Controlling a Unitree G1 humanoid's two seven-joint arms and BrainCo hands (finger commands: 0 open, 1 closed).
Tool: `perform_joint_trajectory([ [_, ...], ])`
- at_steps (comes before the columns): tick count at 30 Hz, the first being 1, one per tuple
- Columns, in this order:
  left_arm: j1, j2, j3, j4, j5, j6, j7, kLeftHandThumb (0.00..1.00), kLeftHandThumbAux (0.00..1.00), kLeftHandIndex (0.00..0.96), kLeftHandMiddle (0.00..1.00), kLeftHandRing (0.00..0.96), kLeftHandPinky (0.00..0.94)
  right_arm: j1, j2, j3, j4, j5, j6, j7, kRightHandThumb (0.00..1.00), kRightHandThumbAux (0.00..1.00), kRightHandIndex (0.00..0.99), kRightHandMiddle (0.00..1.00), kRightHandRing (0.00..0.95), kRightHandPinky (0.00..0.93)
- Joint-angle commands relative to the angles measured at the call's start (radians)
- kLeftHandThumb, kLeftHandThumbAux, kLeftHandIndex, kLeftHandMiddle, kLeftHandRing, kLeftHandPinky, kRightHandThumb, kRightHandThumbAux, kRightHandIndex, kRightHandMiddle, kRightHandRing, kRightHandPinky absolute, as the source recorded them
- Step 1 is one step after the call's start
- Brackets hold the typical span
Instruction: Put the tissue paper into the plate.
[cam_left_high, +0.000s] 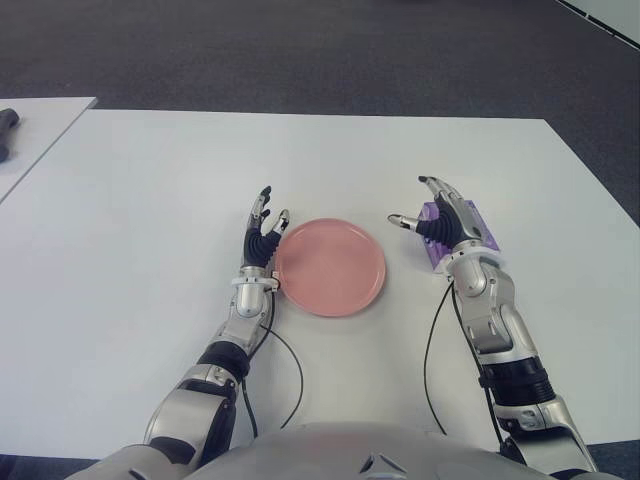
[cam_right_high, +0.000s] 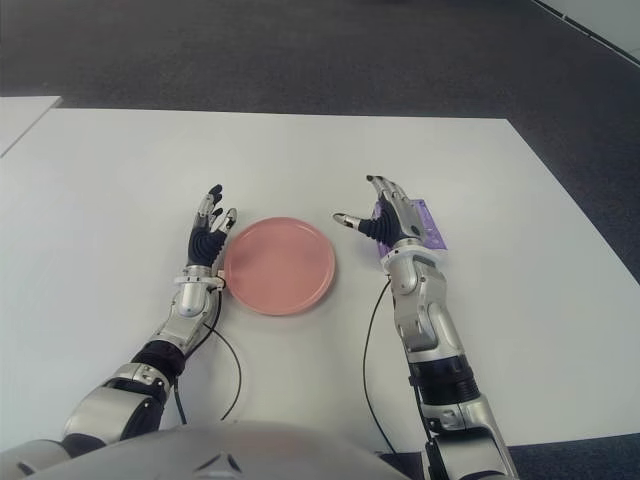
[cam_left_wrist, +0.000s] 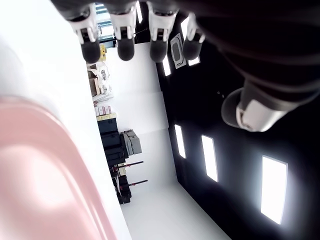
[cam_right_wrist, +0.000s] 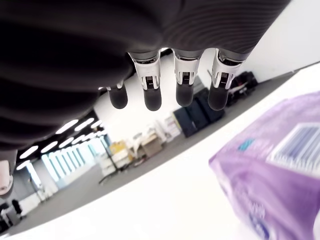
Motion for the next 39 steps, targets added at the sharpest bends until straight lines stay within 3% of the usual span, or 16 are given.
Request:
perform_joint_trajectory([
  [1, 0.085, -0.008, 0.003, 0.056, 0.001, 0.015, 0.005, 0.004, 0.472, 0.0, 0.0, 0.0, 0.0, -0.008, 0.012, -0.019, 0.024, 0.015, 0.011, -0.039, 0.13, 0.421, 0.0, 0.0, 0.0, 0.0],
  [13, 0.085, -0.004, 0.008, 0.06, 0.0, 0.009, 0.002, 0.002, 0.482, 0.0, 0.0, 0.0, 0.0, -0.014, 0.016, -0.029, 0.012, -0.001, 0.089, -0.05, 0.131, 0.401, 0.0, 0.0, 0.0, 0.0],
  [29, 0.087, 0.002, 0.003, 0.058, 0.009, 0.01, 0.005, 0.0, 0.471, 0.0, 0.0, 0.0, 0.0, -0.016, 0.009, 0.042, -0.012, -0.154, 0.262, -0.029, 0.084, 0.378, 0.0, 0.0, 0.0, 0.0],
  [39, 0.088, 0.003, 0.0, 0.058, 0.017, 0.006, 0.012, 0.0, 0.461, 0.0, 0.0, 0.0, 0.0, 0.017, 0.014, 0.06, -0.068, -0.209, 0.311, -0.01, 0.067, 0.371, 0.0, 0.0, 0.0, 0.0],
])
